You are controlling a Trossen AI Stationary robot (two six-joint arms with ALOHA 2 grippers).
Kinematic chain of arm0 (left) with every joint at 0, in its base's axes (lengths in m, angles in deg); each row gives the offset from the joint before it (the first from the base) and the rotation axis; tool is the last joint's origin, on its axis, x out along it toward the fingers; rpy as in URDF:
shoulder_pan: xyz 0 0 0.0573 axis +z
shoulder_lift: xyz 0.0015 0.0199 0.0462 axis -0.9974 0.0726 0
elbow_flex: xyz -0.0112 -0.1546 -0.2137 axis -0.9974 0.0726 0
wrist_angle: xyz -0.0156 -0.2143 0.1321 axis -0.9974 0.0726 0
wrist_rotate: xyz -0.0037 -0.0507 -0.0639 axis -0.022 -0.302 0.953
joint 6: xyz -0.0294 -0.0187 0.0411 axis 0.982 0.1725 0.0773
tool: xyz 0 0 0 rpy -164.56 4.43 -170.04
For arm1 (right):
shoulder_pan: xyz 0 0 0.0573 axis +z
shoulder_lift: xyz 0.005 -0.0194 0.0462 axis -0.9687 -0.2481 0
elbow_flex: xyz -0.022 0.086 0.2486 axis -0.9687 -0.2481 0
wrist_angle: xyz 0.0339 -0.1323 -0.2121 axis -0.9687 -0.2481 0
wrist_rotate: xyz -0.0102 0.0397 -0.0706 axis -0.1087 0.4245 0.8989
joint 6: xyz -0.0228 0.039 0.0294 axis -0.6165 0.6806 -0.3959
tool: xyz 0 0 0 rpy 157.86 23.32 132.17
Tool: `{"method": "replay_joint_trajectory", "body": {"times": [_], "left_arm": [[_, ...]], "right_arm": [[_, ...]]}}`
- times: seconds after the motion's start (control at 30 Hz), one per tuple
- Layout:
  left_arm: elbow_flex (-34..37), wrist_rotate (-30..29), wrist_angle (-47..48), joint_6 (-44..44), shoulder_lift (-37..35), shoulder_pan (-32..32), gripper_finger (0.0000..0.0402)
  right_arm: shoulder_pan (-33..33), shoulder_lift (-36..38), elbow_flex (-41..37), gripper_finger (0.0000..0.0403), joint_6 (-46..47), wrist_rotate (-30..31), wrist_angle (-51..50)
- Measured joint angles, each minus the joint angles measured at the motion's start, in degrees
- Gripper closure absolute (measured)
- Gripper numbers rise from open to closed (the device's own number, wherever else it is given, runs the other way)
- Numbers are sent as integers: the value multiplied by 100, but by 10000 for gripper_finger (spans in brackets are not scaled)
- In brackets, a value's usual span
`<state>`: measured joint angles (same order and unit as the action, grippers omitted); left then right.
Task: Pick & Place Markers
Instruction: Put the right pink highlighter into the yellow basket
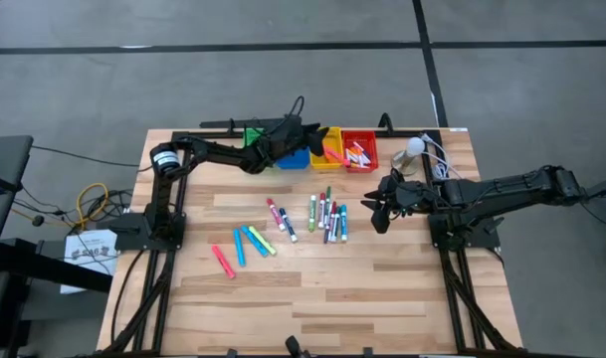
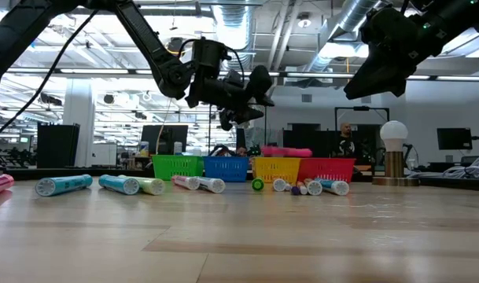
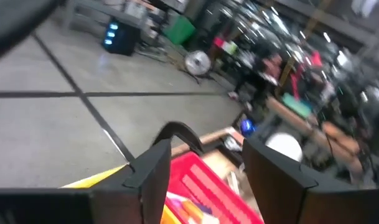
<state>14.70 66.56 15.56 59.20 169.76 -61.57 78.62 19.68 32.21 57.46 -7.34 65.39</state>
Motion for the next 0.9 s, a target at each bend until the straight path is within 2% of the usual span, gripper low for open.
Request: {"method": "replay_joint_trajectory", "body": {"times": [0.23,0.43,0.53,0.67,0.83,0.9], "left_arm": [[17,266,349,-1544,-484,-188,202],[13,252,1283,-2634,-1280,-275,202],[11,251,1992,-3032,-1727,-321,202],[11,252,3111,-3091,-2312,-371,202],[6,248,4749,-3092,-2992,-456,202],[6,254,5560,-3097,-3246,-492,202]], "right_arm": [[4,0,0,301,2,-5,11],[4,0,0,301,3,-5,15],[3,0,0,301,24,-2,17],[-13,0,0,301,216,42,103],[-193,-140,0,301,975,840,191],[-354,-295,2,301,1047,876,225]]}}
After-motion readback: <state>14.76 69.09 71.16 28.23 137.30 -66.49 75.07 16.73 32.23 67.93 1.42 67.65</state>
